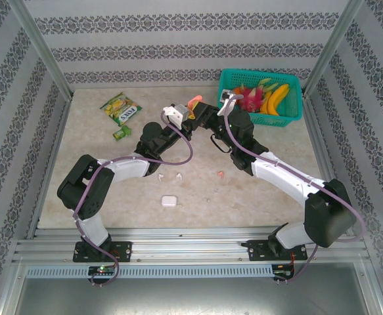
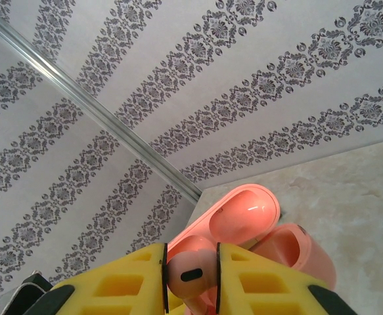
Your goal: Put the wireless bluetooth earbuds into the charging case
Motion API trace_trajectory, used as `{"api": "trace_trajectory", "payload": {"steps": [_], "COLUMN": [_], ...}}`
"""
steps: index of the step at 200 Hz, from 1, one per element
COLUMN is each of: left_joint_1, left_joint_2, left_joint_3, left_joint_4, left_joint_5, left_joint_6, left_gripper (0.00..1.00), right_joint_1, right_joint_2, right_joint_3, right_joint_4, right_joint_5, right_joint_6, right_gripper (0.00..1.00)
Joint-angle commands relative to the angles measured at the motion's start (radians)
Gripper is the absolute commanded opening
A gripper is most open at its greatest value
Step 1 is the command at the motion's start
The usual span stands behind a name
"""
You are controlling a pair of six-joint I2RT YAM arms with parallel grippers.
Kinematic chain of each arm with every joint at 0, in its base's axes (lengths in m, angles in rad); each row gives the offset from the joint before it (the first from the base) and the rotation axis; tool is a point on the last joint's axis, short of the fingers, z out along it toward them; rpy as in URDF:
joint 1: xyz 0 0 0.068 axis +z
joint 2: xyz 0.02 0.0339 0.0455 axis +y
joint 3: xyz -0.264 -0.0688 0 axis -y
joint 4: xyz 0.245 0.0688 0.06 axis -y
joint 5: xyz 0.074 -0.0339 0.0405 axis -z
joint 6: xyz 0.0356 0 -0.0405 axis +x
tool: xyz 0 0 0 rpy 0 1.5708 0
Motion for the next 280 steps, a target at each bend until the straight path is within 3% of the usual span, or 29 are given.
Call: {"api": "trace_trajectory", "payload": {"steps": [1, 150, 280], "left_joint_1": [-0.017, -0.017, -0.019], "left_joint_2": [-0.023, -0.045, -0.043], "left_joint_3": [0.018, 0.016, -0.007], "left_joint_4": [0.074, 0.062, 0.071], "left_joint_5": [0.102, 0.113, 0.107], "left_joint_6": [-0.012, -0.011, -0.026], "left_gripper": [0.0, 0.0, 0.0], "right_joint_1": [-0.005, 0.052, 0.039], "right_joint_2": [0.028, 0.028, -0.022], "right_joint_3": [0.018, -0.032, 0.003], "right_joint_4": [-0.002, -0.065, -0.136], "right_joint_5": [-0.011, 0.059, 0.075], "right_joint_6": [-0.017, -0.19, -0.161], "right_gripper": [0.23, 0.23, 0.46]}}
